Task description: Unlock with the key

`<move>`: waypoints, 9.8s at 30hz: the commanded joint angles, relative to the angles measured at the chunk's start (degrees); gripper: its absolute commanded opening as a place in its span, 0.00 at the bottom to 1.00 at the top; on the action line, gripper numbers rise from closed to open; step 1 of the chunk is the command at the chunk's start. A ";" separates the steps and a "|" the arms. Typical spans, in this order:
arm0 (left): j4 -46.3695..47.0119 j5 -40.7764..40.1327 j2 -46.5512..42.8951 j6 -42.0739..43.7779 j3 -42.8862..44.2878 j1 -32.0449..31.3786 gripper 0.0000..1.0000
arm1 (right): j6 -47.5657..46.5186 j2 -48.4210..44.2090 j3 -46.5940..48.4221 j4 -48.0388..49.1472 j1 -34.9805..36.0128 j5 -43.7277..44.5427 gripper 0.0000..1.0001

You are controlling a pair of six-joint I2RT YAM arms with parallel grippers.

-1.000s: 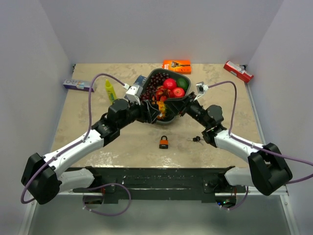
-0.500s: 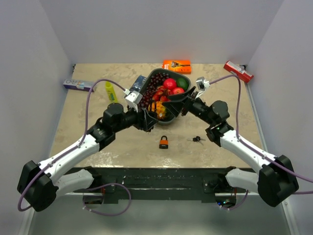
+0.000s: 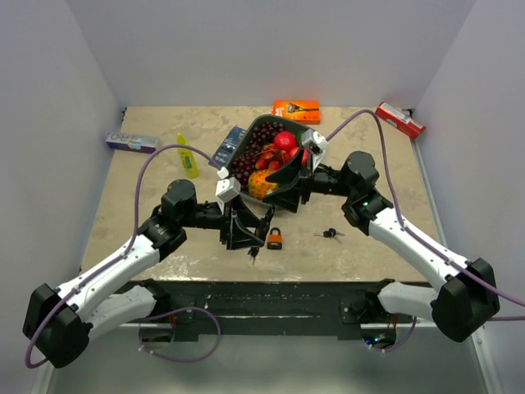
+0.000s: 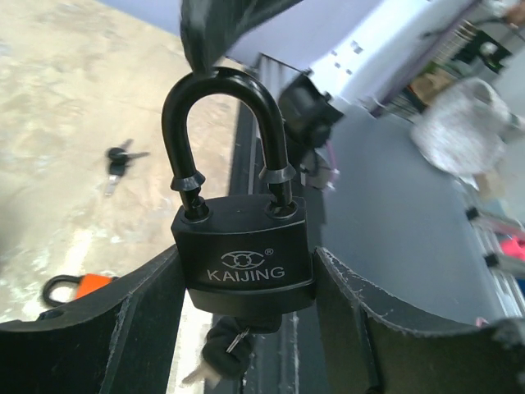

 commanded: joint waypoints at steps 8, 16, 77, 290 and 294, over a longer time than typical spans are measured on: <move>8.00 11.36 1.36 0.14 1.61 0.57 0.00 | -0.21 -1.83 -0.40 0.45 2.28 -11.94 0.75; 7.82 12.15 1.45 0.67 1.44 0.57 0.00 | 2.08 -2.88 -1.11 1.61 2.37 -16.33 0.75; -12.21 -27.22 1.79 12.71 3.63 1.54 0.00 | 7.00 9.07 6.27 -21.59 10.90 44.03 0.00; -13.00 -34.42 26.59 7.18 23.94 5.05 0.95 | -2.40 19.00 -1.21 -20.63 -14.23 59.87 0.00; -15.12 -35.13 23.78 6.91 24.03 5.05 0.96 | -4.76 23.47 3.36 -23.26 -17.49 61.09 0.00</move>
